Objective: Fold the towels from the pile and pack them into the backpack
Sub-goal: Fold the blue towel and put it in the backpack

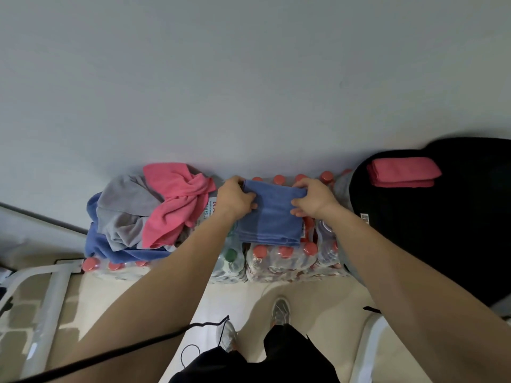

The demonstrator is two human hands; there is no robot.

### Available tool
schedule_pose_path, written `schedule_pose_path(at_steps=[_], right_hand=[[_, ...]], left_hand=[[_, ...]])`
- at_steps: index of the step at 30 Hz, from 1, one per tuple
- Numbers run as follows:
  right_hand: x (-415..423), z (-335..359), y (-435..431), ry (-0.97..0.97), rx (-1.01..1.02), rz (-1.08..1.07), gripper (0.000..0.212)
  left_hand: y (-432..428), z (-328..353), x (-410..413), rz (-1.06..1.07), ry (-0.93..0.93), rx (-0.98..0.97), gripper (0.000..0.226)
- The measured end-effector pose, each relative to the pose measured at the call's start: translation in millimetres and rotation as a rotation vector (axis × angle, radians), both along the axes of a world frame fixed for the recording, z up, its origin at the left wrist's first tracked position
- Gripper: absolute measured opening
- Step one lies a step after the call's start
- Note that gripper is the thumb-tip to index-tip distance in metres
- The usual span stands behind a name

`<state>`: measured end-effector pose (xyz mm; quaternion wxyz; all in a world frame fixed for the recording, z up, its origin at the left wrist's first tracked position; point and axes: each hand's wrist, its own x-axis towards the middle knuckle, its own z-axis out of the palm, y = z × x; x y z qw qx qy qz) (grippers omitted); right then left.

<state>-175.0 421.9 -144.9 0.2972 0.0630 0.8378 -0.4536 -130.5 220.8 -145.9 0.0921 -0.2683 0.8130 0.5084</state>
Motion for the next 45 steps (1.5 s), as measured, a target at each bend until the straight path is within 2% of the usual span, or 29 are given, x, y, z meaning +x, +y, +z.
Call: schedule_pose_path(at_steps=[4, 6, 11, 15, 17, 22, 24, 26, 29, 31, 34, 37, 42, 45], right_hand=[[8, 10, 7, 0.138, 0.041, 0.059, 0.029], [16, 18, 9, 0.195, 0.089, 0.134, 0.026], [46, 20, 10, 0.31, 0.052, 0.188, 0.008], [69, 7, 13, 0.34, 0.039, 0.185, 0.027], [76, 3, 14, 0.33, 0.103, 0.219, 0.024], [82, -3, 6, 0.41, 0.229, 0.249, 0.02], [83, -1, -1, 0.423, 0.293, 0.226, 0.023], [85, 4, -8, 0.475, 0.443, 0.247, 0.026], [88, 8, -16, 0.597, 0.664, 0.298, 0.04], [87, 10, -18, 0.601, 0.717, 0.293, 0.051], [83, 7, -15, 0.53, 0.637, 0.309, 0.065], [76, 1, -18, 0.609, 0.467, 0.341, 0.062], [66, -19, -26, 0.599, 0.575, 0.529, 0.052], [69, -35, -18, 0.65, 0.609, 0.509, 0.056]], left_hand=[[-8, 1, 3, -0.032, 0.006, 0.065, 0.022], [-15, 4, 9, -0.1, 0.01, 0.031, 0.026], [-23, 12, 33, -0.318, 0.048, -0.118, 0.025], [-27, 3, 52, -0.465, 0.096, -0.082, 0.028], [-29, -8, 59, -0.507, 0.106, -0.091, 0.024], [-26, -13, 62, -0.641, 0.122, -0.36, 0.03], [-22, -6, 60, -0.72, 0.059, -0.449, 0.03], [-17, 0, 59, -0.716, 0.006, -0.58, 0.03], [-1, -1, 55, -0.563, 0.155, -0.788, 0.034], [14, -7, 50, -0.524, 0.243, -0.798, 0.034], [30, -25, 49, -0.61, 0.236, -0.723, 0.04], [34, -40, 51, -0.639, 0.178, -0.767, 0.046], [33, -45, 46, -0.638, 0.144, -0.743, 0.051], [32, -48, 47, -0.589, 0.143, -0.695, 0.057]])
